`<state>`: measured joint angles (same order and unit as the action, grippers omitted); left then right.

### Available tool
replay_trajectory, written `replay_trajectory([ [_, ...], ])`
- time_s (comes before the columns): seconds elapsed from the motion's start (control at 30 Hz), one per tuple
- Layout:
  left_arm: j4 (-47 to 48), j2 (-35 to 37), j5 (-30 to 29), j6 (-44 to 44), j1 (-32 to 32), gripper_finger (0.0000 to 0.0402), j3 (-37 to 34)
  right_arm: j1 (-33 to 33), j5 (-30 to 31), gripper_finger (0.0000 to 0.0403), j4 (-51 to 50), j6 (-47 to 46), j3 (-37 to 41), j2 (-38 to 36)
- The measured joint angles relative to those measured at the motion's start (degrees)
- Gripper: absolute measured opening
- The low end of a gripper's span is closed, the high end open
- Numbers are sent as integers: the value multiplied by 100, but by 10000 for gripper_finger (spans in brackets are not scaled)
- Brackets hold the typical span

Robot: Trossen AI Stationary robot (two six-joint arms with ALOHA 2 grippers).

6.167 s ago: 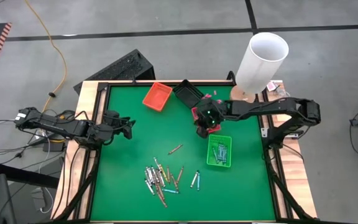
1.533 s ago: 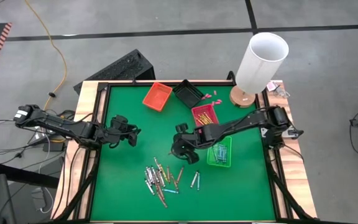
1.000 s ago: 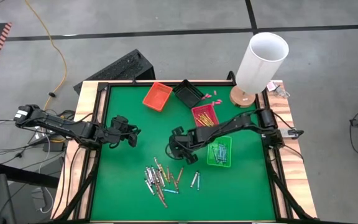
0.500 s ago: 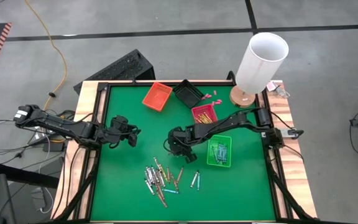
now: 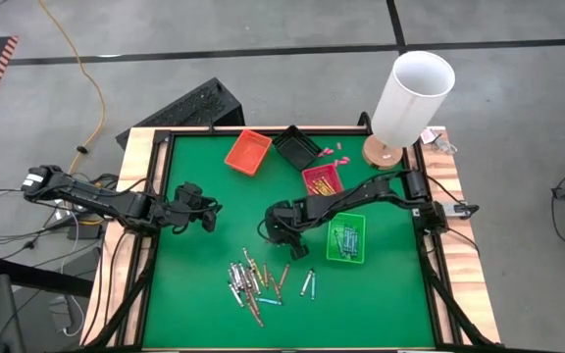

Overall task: Sort crayons
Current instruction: Put the brown crayon into the black bin

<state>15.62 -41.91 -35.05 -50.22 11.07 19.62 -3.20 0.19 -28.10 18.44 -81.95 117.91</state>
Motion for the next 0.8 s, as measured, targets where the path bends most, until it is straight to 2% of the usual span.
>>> replay_trajectory([
  [0.1,0,2,-2,0,0,180,0,0,-2,7,-2,-105,4,6],
  [0.8,-2,0,-2,-4,0,180,0,34,-10,1,141,-480,34,-179],
])
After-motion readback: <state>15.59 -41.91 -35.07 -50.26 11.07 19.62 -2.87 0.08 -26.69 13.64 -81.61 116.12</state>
